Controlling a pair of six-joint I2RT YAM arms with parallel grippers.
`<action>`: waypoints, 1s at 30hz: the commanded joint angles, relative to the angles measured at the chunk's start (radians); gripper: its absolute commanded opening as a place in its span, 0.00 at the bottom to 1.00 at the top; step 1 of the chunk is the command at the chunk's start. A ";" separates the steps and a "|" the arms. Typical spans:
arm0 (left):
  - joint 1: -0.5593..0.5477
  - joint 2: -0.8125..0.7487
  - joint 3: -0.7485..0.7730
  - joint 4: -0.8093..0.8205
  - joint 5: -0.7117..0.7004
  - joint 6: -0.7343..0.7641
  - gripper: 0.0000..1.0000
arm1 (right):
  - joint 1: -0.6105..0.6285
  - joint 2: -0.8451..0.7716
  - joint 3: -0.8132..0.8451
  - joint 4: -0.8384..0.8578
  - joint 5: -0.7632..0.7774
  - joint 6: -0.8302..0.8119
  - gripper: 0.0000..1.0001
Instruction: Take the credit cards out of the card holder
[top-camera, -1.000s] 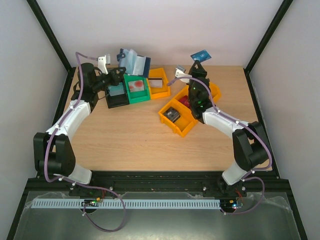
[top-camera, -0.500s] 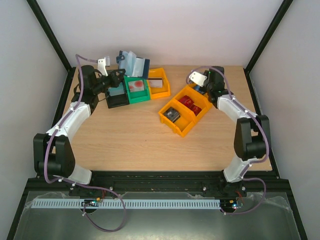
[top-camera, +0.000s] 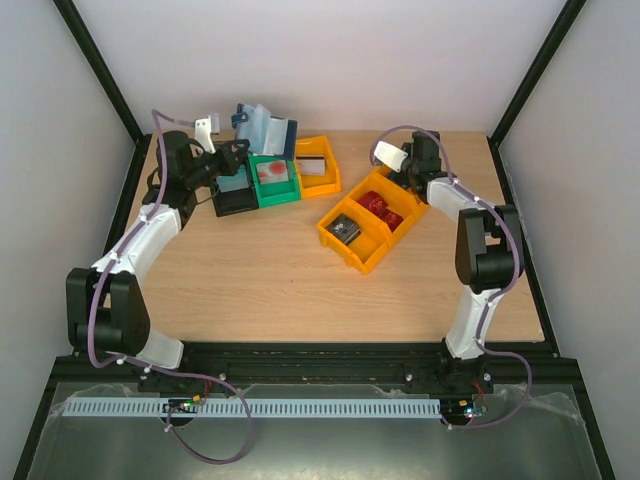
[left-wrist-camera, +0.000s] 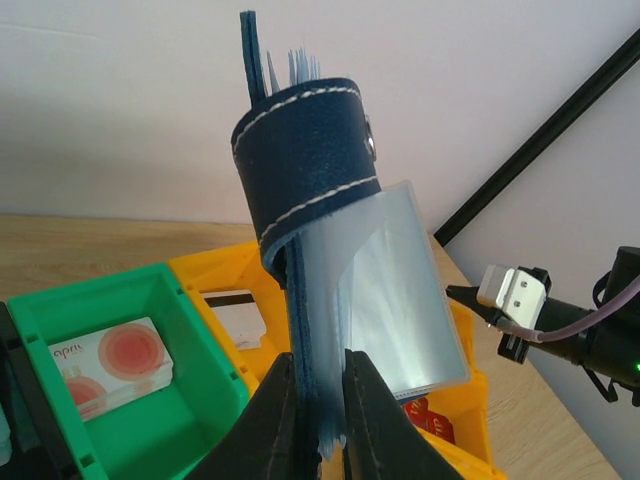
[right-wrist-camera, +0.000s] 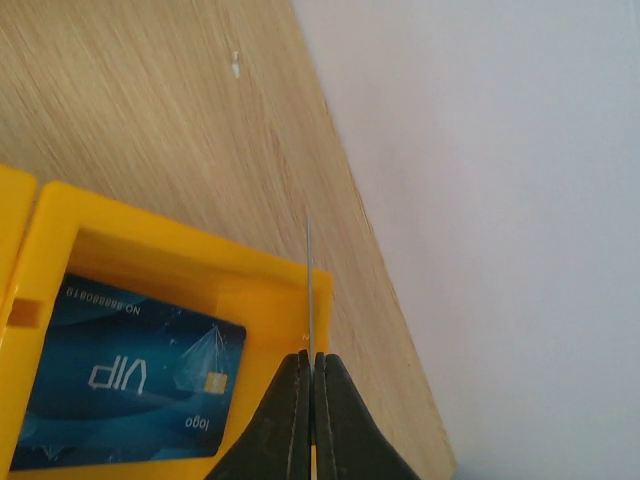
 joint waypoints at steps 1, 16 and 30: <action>-0.003 -0.046 0.011 0.017 -0.009 0.024 0.02 | -0.006 0.035 0.045 -0.020 -0.026 0.003 0.01; -0.002 -0.044 0.012 0.003 -0.019 0.032 0.02 | -0.045 0.088 0.063 -0.055 -0.054 -0.044 0.01; 0.000 -0.043 0.004 0.012 -0.026 0.035 0.02 | -0.045 0.059 0.029 -0.052 -0.011 -0.117 0.58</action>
